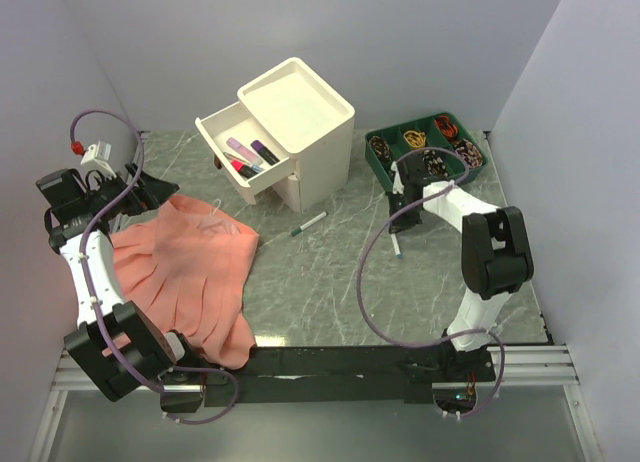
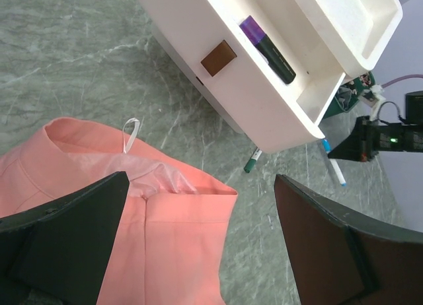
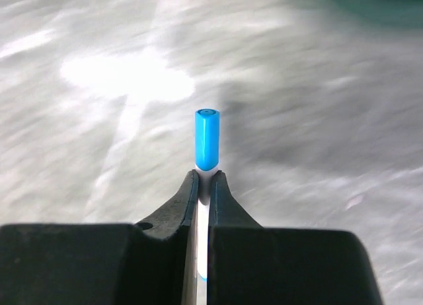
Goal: Sort the stationery into containers
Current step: Pick up the pen from the center of the board, then place the pen in the drawer.
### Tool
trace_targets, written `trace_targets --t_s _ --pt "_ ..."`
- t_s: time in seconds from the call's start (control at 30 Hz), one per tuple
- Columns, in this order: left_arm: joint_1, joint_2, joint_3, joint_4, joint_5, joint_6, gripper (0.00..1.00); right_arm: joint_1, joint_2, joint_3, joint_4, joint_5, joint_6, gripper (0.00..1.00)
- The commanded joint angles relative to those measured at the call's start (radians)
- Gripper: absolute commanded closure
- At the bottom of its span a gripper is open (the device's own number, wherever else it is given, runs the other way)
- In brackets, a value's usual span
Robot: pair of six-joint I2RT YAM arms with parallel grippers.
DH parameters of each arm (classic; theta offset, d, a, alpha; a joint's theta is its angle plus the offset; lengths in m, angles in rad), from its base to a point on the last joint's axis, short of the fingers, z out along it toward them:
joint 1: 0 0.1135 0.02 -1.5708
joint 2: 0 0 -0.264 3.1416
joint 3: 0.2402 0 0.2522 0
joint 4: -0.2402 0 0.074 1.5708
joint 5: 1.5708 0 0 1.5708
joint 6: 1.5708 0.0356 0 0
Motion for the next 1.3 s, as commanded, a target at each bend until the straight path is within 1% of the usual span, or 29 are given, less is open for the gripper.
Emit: trace_targets --t_s 0.0,0.03,0.1,0.13,0.2,0.27,0.37,0.4,0.43,0.5,0.53,0.57,0.6,0.67,0.7,0.83,0.93,0.97,1.0,1.03,1.13,1.23,1.27 --pt "-0.003 -0.005 -0.009 0.074 0.016 -0.015 0.01 0.125 -0.194 0.119 -0.093 -0.144 0.052 1.00" --pt "-0.001 -0.004 -0.013 0.082 0.019 -0.021 0.01 0.192 -0.229 0.159 -0.089 -0.166 0.041 1.00" --pt "-0.003 -0.004 -0.015 0.100 0.021 -0.038 0.00 0.246 -0.255 0.199 -0.063 -0.201 0.032 1.00" --pt "-0.003 -0.004 -0.016 0.102 0.022 -0.040 0.00 0.292 -0.272 0.232 -0.008 -0.218 0.032 1.00" --pt "-0.003 -0.007 -0.015 0.102 0.016 -0.046 0.01 0.326 -0.276 0.266 0.056 -0.235 0.032 1.00" --pt "-0.001 -0.011 -0.012 0.096 0.013 -0.046 0.01 0.363 -0.262 0.318 0.161 -0.252 0.031 1.00" --pt "-0.003 -0.015 -0.006 0.076 0.012 -0.037 0.01 0.395 -0.199 0.415 0.280 -0.232 0.021 1.00" --pt "-0.001 -0.015 -0.004 0.068 0.013 -0.034 0.01 0.402 -0.156 0.444 0.322 -0.223 0.015 1.00" --pt "-0.003 -0.013 0.001 0.056 0.015 -0.026 0.01 0.409 -0.132 0.510 0.334 -0.217 0.008 1.00" --pt "-0.003 -0.013 0.005 0.044 0.015 -0.020 0.01 0.426 -0.054 0.588 0.354 -0.207 -0.017 1.00" --pt "-0.003 -0.013 0.005 0.036 0.015 -0.017 0.01 0.431 -0.026 0.663 0.357 -0.209 -0.018 1.00" --pt "-0.001 -0.013 0.005 0.036 0.013 -0.015 0.00 0.438 0.000 0.702 0.359 -0.210 -0.020 1.00" --pt "-0.003 -0.015 0.004 0.036 0.013 -0.015 0.01 0.443 0.052 0.778 0.356 -0.207 -0.019 1.00" --pt "-0.001 -0.013 0.005 0.037 0.013 -0.018 0.00 0.457 0.130 0.848 0.350 -0.204 -0.005 1.00" --pt "-0.001 -0.013 0.001 0.039 0.012 -0.021 0.01 0.463 0.151 0.903 0.354 -0.200 0.000 1.00" --pt "-0.003 -0.007 -0.001 0.034 0.009 -0.020 0.00 0.498 0.249 1.019 0.379 -0.180 0.004 1.00" --pt "-0.001 -0.002 0.002 0.021 0.007 -0.011 0.00 0.515 0.336 1.134 0.364 -0.172 0.014 1.00" --pt "-0.001 -0.001 0.007 0.016 0.007 -0.006 0.00 0.521 0.365 1.151 0.361 -0.163 0.008 0.97" --pt "-0.001 0.002 0.013 0.005 0.007 0.002 0.00 0.524 0.373 1.156 0.365 -0.152 0.006 0.89" --pt "-0.001 0.005 0.016 0.004 0.004 0.002 0.01 0.530 0.381 1.150 0.371 -0.139 0.006 0.71" --pt "-0.003 0.010 0.027 0.001 0.001 0.002 0.01 0.529 0.380 1.119 0.382 -0.115 0.009 0.52" --pt "-0.003 0.010 0.025 0.001 0.001 0.002 0.01 0.521 0.340 1.063 0.384 -0.134 -0.020 0.46" --pt "-0.001 0.010 0.025 0.001 -0.001 0.003 0.00 0.514 0.293 1.035 0.406 -0.167 -0.037 0.46"
